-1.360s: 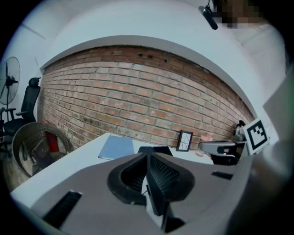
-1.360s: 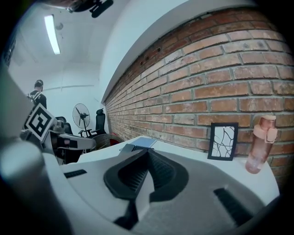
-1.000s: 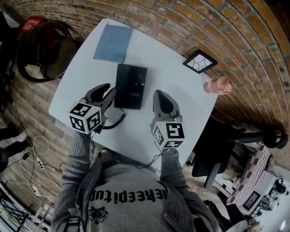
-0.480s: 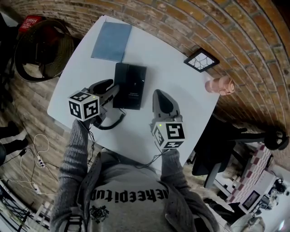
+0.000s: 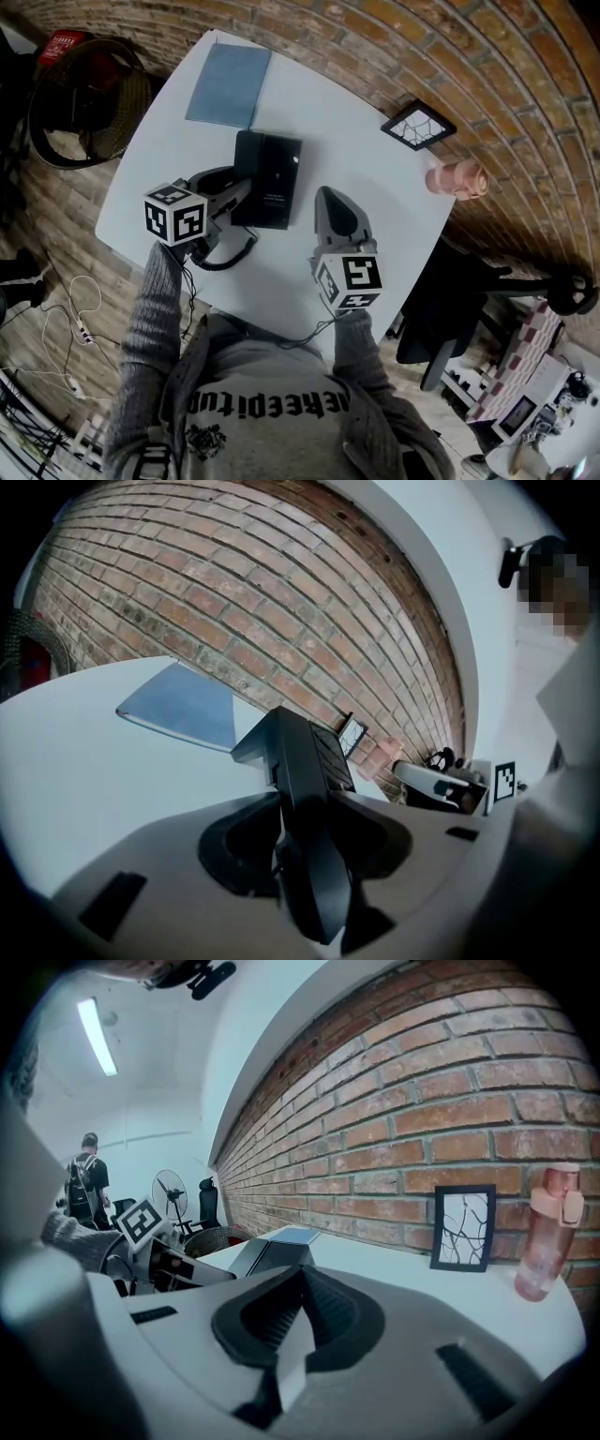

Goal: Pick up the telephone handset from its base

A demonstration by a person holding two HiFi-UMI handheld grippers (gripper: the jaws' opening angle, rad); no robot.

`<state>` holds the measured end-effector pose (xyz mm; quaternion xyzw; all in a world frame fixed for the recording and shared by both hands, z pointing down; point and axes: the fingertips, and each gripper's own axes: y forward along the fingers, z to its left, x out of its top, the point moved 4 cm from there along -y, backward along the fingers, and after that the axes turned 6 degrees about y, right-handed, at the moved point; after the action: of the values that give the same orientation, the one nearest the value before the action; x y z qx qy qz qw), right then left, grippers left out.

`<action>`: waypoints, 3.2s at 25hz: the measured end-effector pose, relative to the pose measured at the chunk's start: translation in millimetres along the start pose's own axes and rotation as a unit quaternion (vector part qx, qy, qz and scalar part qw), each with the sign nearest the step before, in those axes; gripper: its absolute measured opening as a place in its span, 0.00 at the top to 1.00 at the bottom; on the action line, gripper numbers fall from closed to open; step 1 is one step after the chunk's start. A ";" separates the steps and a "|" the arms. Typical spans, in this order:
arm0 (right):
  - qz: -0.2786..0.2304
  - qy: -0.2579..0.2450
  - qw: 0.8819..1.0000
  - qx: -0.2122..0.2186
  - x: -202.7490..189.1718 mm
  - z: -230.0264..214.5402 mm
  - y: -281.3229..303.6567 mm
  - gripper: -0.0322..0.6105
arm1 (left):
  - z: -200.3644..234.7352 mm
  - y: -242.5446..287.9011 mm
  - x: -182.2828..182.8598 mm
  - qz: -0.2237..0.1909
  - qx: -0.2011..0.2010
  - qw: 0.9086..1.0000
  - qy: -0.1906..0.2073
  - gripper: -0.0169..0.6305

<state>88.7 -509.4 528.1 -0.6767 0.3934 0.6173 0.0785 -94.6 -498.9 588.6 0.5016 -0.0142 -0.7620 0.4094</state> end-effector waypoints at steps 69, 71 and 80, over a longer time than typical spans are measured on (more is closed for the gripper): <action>-0.124 -0.085 0.988 -0.034 51.2 116.3 -153.5 0.94 | -141.6 -214.6 39.6 -0.207 0.139 0.960 0.129 0.87; -0.129 -0.088 0.987 -0.037 52.2 120.4 -159.9 0.94 | -146.0 -222.0 39.1 -0.213 0.141 0.958 0.134 0.87; -0.149 -0.100 0.983 -0.049 57.8 140.8 -191.8 0.94 | -168.8 -258.2 37.1 -0.242 0.158 0.942 0.170 0.87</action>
<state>96.3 -321.1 371.7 -0.6660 0.2475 0.6817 0.1748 -127.0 -285.3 365.3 0.6704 0.0571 -0.7292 0.1245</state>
